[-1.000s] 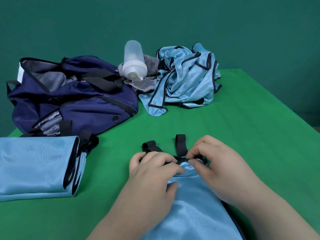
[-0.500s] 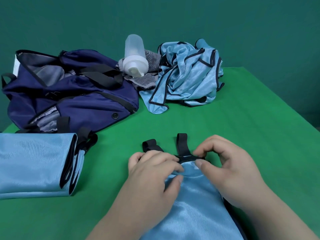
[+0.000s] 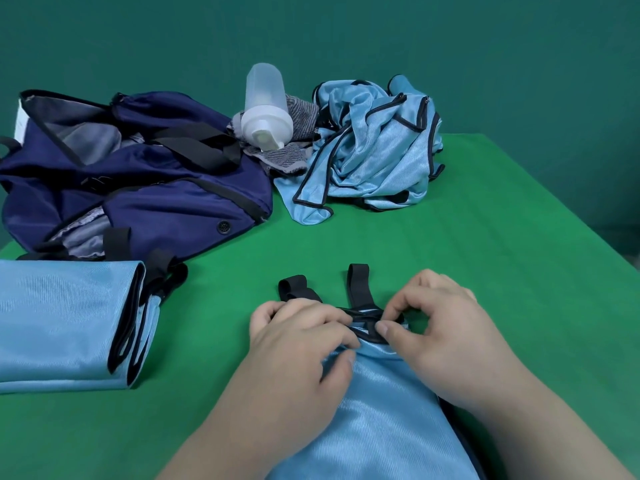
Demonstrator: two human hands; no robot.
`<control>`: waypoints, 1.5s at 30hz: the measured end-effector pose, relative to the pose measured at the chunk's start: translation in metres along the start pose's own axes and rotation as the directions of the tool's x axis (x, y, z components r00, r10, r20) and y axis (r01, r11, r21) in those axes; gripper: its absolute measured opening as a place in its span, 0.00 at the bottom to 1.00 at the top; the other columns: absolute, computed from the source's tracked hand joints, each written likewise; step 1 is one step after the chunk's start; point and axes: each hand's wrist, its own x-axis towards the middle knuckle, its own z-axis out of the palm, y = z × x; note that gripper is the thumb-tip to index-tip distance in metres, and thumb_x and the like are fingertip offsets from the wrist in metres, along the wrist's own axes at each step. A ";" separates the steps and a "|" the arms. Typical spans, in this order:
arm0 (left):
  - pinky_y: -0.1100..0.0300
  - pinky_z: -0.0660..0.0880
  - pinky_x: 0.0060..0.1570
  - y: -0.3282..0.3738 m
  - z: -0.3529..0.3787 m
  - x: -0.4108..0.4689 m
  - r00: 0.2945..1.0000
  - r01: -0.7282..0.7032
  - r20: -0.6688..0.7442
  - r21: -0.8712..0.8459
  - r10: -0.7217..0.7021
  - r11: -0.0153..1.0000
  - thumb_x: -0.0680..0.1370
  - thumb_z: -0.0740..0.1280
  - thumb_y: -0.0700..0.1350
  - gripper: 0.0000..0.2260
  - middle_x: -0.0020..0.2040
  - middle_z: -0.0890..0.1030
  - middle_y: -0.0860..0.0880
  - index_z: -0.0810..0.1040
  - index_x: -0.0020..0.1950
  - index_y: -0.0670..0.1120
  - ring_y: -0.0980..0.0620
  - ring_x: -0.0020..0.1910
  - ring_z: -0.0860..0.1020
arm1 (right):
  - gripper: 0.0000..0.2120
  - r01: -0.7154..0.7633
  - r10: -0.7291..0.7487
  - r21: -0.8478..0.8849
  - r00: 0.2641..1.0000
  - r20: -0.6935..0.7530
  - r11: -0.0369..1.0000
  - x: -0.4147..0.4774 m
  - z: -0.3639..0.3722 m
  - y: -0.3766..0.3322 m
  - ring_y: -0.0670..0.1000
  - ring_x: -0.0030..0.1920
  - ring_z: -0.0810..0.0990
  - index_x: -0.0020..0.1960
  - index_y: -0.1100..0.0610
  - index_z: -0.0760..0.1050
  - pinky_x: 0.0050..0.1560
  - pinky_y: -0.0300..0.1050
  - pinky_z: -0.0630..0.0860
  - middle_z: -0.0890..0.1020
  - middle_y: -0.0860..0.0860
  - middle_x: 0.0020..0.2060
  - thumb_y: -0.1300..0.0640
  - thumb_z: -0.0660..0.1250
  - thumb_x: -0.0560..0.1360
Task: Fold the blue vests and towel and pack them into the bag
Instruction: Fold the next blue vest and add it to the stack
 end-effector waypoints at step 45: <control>0.58 0.39 0.77 -0.011 -0.021 0.003 0.957 0.238 0.163 0.034 -0.240 0.971 0.83 0.57 0.47 0.19 0.75 0.54 0.69 0.60 0.72 0.62 0.74 0.72 0.35 | 0.16 0.101 -0.109 0.056 0.981 0.162 0.993 0.013 0.018 0.015 0.32 0.71 0.64 0.68 0.44 0.76 0.78 0.41 0.51 0.72 0.32 0.66 0.56 0.63 0.82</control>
